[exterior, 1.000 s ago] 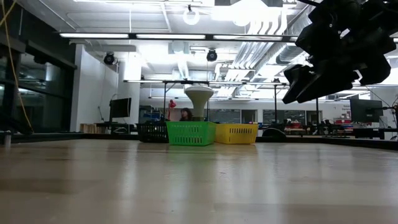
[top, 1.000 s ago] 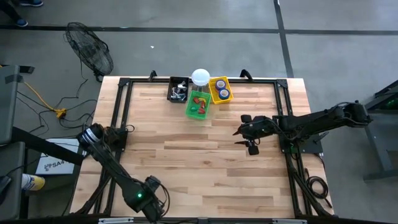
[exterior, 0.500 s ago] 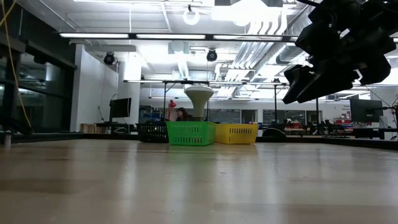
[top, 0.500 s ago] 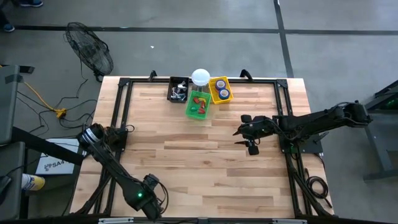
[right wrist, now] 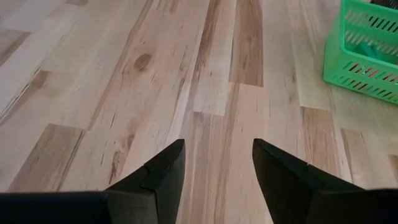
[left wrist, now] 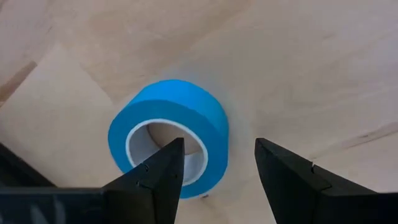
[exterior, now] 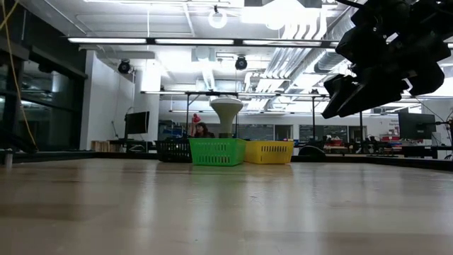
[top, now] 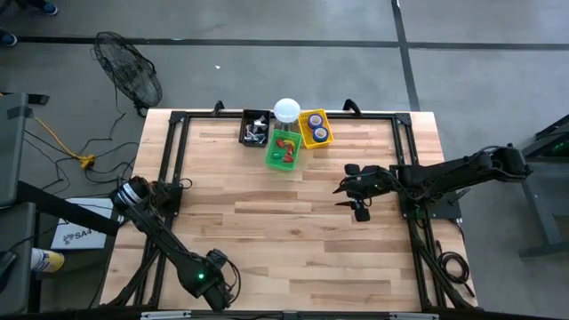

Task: Pick and place Stapler, Stapler remover, tape
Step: Put the light blue tape into the yellow bin

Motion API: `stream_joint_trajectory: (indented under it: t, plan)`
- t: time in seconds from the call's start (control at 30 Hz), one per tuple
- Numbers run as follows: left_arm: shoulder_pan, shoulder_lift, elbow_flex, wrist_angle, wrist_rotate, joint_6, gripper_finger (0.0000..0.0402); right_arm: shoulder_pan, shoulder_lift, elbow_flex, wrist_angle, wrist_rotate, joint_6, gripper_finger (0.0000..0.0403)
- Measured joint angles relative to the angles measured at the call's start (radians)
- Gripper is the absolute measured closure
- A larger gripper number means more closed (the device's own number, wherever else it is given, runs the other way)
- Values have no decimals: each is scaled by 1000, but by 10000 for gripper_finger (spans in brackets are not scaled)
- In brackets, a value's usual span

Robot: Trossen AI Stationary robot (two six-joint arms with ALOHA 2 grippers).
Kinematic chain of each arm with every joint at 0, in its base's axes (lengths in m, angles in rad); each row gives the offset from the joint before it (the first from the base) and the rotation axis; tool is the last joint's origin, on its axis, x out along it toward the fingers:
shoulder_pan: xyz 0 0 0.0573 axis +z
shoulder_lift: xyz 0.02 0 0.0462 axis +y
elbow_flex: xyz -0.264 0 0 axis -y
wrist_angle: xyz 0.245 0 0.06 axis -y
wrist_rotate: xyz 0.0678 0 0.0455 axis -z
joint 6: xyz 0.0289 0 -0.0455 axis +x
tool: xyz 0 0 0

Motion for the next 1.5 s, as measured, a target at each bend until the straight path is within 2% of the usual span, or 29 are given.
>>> stream_joint_trajectory:
  t: [0.17,0.27,0.7,1.03,1.27,1.4,1.5]
  plan:
    - [0,0,-27,39,-1,7,212,0,0,0,-1,0,3,224]
    - [0,0,-28,44,-3,22,228,0,0,0,-5,0,3,224]
    - [0,-2,-28,84,-49,88,366,0,0,0,-20,0,3,224]
    - [0,-3,-25,93,-178,187,356,0,0,0,-35,0,3,224]
    - [0,-3,-24,91,-251,222,364,0,0,0,-35,0,-1,224]
    - [0,-3,-15,86,-347,269,363,0,0,0,-35,0,-1,224]
    - [1,0,-7,88,-468,307,363,0,0,0,-35,0,-2,224]
